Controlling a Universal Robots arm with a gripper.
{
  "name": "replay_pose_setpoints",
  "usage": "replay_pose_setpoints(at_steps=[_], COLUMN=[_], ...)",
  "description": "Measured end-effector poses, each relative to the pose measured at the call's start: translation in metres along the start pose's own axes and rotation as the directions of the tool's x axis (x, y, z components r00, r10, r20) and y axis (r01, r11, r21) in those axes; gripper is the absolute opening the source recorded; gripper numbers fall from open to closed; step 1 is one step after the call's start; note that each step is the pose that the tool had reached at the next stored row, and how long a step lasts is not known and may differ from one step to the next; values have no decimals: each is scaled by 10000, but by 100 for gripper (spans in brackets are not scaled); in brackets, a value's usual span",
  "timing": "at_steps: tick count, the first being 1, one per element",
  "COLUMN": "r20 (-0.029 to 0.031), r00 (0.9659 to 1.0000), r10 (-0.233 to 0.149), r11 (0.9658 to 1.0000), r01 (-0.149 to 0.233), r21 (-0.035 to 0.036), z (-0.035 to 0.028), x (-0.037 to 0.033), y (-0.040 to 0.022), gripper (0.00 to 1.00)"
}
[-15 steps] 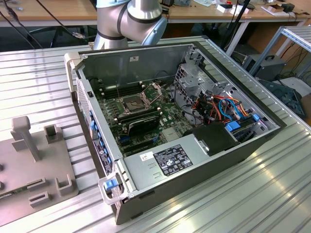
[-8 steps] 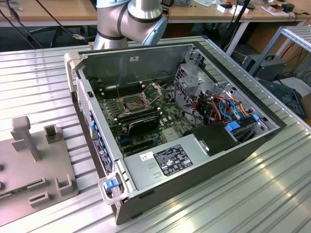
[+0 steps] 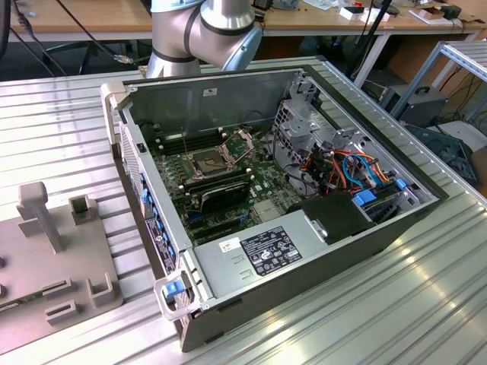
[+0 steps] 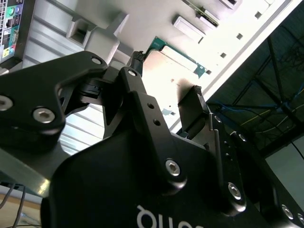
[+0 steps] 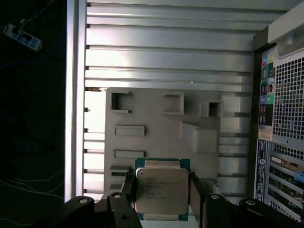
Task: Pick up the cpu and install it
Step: 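Pick up the cpu and move it towards the insertion slot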
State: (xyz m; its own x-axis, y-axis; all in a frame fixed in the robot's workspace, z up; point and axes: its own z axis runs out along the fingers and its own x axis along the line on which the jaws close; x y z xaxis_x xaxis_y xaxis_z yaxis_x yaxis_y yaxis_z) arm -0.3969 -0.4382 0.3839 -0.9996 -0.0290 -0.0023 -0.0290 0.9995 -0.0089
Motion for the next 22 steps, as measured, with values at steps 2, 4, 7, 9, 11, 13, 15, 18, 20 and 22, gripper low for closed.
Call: replay_pose_setpoints(at_steps=[2,4,7,9,11,13,15,18,20,22], r20=[1,0,0,0,1,0,0,0,0,0], r00=[10000,10000,10000,10000,10000,10000,10000,10000,10000,10000], r10=[0,0,0,-2,-1,-1,-1,0,-1,0], r11=[10000,10000,10000,10000,10000,10000,10000,10000,10000,10000], r01=[0,0,0,2,1,1,1,0,1,0], r21=[0,0,0,0,0,0,0,-1,0,0], z=[0,0,0,0,0,0,0,1,0,1], x=[-6,-7,-9,-18,-32,-56,-82,-161,-195,-229], y=[0,-1,0,-1,-1,-2,-3,-5,-6,-7], gripper=[55,55,55,55,55,55,55,55,55,55])
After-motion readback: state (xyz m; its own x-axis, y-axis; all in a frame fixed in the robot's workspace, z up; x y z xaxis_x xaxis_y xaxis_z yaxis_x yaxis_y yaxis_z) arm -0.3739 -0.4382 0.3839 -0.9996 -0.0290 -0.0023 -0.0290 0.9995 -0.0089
